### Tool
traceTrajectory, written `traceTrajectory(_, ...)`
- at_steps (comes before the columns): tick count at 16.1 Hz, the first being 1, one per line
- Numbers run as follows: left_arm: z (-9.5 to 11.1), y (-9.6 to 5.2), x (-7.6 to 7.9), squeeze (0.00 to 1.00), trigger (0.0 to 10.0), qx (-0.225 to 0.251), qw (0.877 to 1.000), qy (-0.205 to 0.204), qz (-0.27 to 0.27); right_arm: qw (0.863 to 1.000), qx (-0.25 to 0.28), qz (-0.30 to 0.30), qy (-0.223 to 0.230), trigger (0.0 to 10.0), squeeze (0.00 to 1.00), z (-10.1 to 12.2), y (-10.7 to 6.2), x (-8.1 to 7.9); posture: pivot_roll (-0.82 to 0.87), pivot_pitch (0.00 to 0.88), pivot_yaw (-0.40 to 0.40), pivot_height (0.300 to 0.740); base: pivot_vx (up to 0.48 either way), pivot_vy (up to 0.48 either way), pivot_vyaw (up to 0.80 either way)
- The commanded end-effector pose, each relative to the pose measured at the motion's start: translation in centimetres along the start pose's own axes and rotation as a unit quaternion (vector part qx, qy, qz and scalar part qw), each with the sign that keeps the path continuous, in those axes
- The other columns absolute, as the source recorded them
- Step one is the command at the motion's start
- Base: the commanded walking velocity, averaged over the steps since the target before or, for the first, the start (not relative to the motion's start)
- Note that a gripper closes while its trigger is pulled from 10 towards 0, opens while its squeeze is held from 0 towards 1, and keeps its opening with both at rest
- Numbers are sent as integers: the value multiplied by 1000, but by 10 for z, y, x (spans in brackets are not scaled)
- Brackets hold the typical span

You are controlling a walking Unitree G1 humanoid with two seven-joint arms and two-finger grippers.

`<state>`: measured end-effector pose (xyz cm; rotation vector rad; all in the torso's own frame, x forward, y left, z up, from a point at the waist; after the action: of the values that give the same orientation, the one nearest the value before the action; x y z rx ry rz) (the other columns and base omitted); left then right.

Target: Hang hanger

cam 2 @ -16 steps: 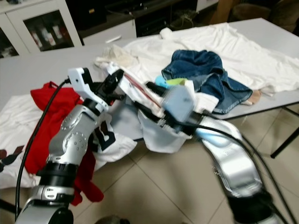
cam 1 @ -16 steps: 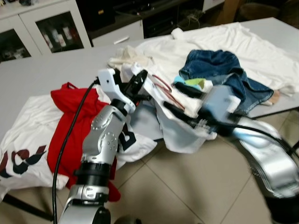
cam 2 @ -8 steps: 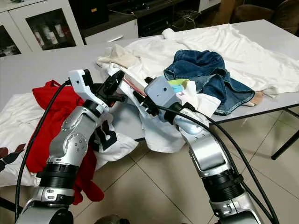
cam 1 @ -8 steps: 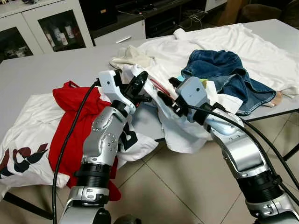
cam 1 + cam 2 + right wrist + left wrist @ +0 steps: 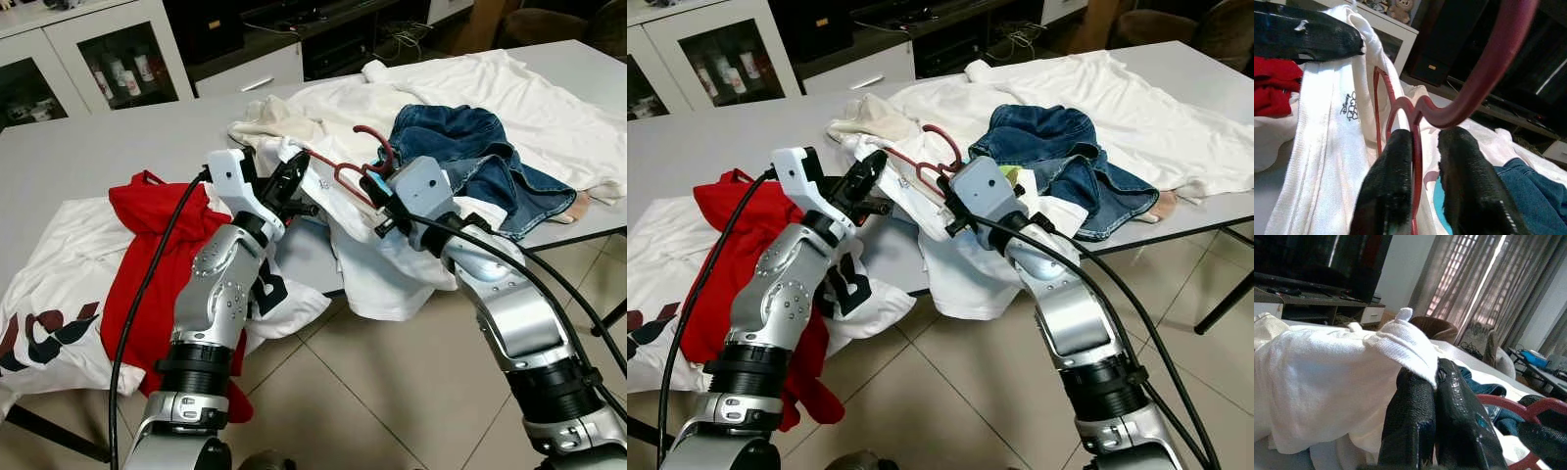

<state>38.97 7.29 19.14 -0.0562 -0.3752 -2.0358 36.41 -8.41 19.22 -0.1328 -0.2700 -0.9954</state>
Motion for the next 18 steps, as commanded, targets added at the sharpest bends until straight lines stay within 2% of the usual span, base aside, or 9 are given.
traceTrajectory(1, 2, 0, -5, 0, 10000, 0, 1000, 14, 10, 1000, 21, 19, -1, 0, 0, 9, -6, -4, 70, 0, 102, 740, 0, 0, 0)
traceTrajectory(4, 3, -1, -9, 0, 10000, -1, 1000, 20, 19, 997, 30, 68, -7, 0, 0, 9, -22, -14, 76, 0, 99, 740, 0, 0, 0)
traceTrajectory(8, 4, -2, -12, 0, 10000, -1, 999, 26, 25, 997, 34, 67, -12, 0, 0, 9, -36, -4, 76, 0, 102, 740, 0, 0, 0)
traceTrajectory(11, 3, 0, -11, 0, 10000, -3, 999, 26, 23, 998, 30, 44, -29, 0, 0, 7, -36, 4, 69, 0, 106, 740, 0, 0, 0)
traceTrajectory(12, 2, 0, -10, 0, 10000, -4, 999, 26, 21, 998, 34, 38, -41, 10000, 0, 9, -34, 2, 69, 0, 106, 740, 0, 0, 0)
traceTrajectory(16, 2, -1, -12, 0, 10000, -6, 999, 28, 25, 997, 29, 73, -27, 10000, 0, 5, -42, -11, 76, 0, 102, 740, 0, 0, 0)
traceTrajectory(18, 2, -1, -12, 0, 10000, -6, 999, 28, 25, 998, 38, 47, 12, 10000, 0, 5, -42, -4, 76, 0, 99, 740, 0, 0, 0)
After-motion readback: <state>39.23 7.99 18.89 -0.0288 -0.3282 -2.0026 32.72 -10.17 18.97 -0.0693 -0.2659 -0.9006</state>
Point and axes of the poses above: a point about 5 cm out from each wrist's last joint towards the gripper, its own y axis pointing out of the wrist towards the gripper, its own z axis along the axis of the wrist's last joint, x = y × z, the point moved 6 cm from there along y, pointing out of the wrist towards the gripper, and after that the axes turned 10 degrees about y, right-handed, at the moved point
